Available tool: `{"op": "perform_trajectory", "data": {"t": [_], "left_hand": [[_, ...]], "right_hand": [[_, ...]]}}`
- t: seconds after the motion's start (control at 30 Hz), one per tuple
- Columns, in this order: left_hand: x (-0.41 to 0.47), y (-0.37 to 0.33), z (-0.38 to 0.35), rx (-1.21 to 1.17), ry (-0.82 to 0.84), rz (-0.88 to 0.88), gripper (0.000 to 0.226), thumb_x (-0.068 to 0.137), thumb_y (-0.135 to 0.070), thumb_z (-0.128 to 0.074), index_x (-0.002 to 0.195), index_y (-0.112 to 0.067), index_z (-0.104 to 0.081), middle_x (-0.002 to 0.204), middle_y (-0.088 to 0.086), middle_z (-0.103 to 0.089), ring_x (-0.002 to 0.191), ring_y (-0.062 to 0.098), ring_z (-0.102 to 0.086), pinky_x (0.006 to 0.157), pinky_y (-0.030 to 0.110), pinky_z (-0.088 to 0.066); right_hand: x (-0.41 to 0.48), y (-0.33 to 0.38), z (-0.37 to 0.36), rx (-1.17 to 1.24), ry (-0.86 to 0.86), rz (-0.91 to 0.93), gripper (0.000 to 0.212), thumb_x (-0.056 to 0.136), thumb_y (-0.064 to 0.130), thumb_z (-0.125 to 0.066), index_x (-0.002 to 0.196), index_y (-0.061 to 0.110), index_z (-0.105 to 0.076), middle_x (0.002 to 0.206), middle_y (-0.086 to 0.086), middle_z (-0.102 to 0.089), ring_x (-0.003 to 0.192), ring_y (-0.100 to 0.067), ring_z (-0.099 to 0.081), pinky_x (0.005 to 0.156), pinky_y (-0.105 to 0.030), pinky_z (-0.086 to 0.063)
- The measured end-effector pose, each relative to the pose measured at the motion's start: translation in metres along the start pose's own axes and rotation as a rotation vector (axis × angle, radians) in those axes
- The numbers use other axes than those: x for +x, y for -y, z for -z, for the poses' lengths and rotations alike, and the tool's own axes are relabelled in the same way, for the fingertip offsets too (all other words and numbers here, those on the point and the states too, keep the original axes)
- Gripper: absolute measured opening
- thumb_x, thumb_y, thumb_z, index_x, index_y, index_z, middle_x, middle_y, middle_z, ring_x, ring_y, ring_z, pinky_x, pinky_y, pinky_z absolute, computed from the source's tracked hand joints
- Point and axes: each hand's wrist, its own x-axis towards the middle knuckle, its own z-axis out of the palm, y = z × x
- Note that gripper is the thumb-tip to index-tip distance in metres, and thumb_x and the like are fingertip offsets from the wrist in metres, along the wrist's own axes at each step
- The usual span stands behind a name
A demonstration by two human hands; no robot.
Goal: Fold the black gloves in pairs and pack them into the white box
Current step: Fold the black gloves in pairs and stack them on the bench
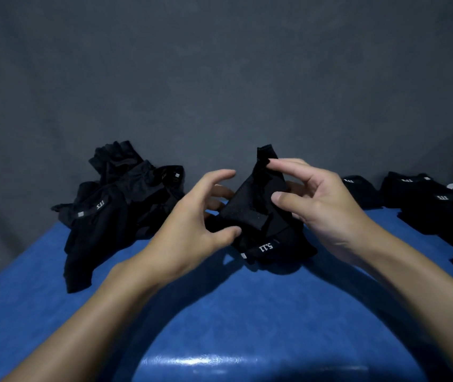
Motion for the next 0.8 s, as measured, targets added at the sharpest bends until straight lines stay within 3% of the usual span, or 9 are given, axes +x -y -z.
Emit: {"op": "perform_trajectory", "data": {"t": [0.1,0.23,0.4,0.5,0.6,0.7,0.8], "left_hand": [[0.001,-0.001,-0.001,-0.048,-0.108,-0.014,0.054,0.081,-0.003,-0.077,0.126,-0.025,-0.057,0.099,-0.005,-0.068,0.091,0.014,-0.067,0.087,0.032,-0.055],[0.004,-0.006,-0.002,-0.073,-0.245,-0.047,0.022,0.09,-0.004,-0.068,0.109,-0.015,-0.066,0.09,-0.004,-0.071,0.092,0.009,-0.069,0.085,0.024,-0.055],[0.009,-0.001,-0.01,-0.085,-0.255,0.036,0.026,0.093,-0.007,-0.065,0.102,-0.022,-0.046,0.08,-0.003,-0.063,0.081,0.012,-0.062,0.077,0.028,-0.05],[0.014,0.001,-0.016,-0.078,-0.222,0.015,0.022,0.092,0.002,-0.061,0.092,-0.012,-0.044,0.077,-0.009,-0.05,0.072,0.004,-0.053,0.07,0.02,-0.044],[0.021,0.001,-0.023,-0.153,-0.188,0.064,0.014,0.093,0.005,-0.059,0.088,-0.008,-0.062,0.081,-0.008,-0.064,0.075,0.001,-0.06,0.07,0.015,-0.046],[0.031,-0.001,-0.029,-0.233,-0.17,0.178,0.022,0.093,-0.002,-0.064,0.106,-0.017,-0.073,0.103,-0.004,-0.073,0.094,0.005,-0.07,0.08,0.019,-0.054],[0.042,0.002,-0.033,-0.258,-0.103,0.275,0.032,0.091,-0.009,-0.07,0.119,-0.024,-0.069,0.114,-0.003,-0.069,0.086,0.013,-0.072,0.069,0.025,-0.057]], "right_hand": [[0.001,0.0,0.001,0.021,-0.037,-0.011,0.047,0.083,-0.018,-0.059,0.119,0.013,-0.062,0.119,0.01,-0.057,0.076,0.003,-0.06,0.066,-0.01,-0.044],[0.0,-0.002,0.006,-0.09,-0.046,-0.028,0.049,0.085,-0.012,-0.061,0.126,0.013,-0.061,0.121,0.014,-0.057,0.081,0.007,-0.059,0.074,-0.012,-0.042],[-0.003,-0.008,0.01,-0.189,-0.016,-0.065,0.046,0.086,-0.006,-0.065,0.125,0.018,-0.062,0.125,0.013,-0.056,0.098,-0.006,-0.064,0.08,-0.019,-0.044],[-0.002,-0.011,0.014,-0.155,-0.054,-0.109,0.044,0.084,-0.006,-0.066,0.123,0.014,-0.062,0.128,0.008,-0.056,0.106,-0.017,-0.067,0.093,-0.031,-0.048],[-0.002,-0.011,0.02,-0.159,-0.043,-0.176,0.048,0.085,0.0,-0.069,0.129,0.014,-0.057,0.132,0.009,-0.053,0.094,-0.014,-0.071,0.079,-0.028,-0.055],[-0.001,-0.014,0.027,-0.263,-0.033,-0.238,0.057,0.084,0.004,-0.071,0.137,0.013,-0.05,0.132,0.011,-0.047,0.077,-0.004,-0.068,0.058,-0.015,-0.049],[0.002,-0.021,0.034,-0.297,-0.051,-0.306,0.063,0.083,0.008,-0.074,0.14,0.011,-0.047,0.131,0.006,-0.049,0.091,-0.011,-0.069,0.066,-0.021,-0.053]]}}
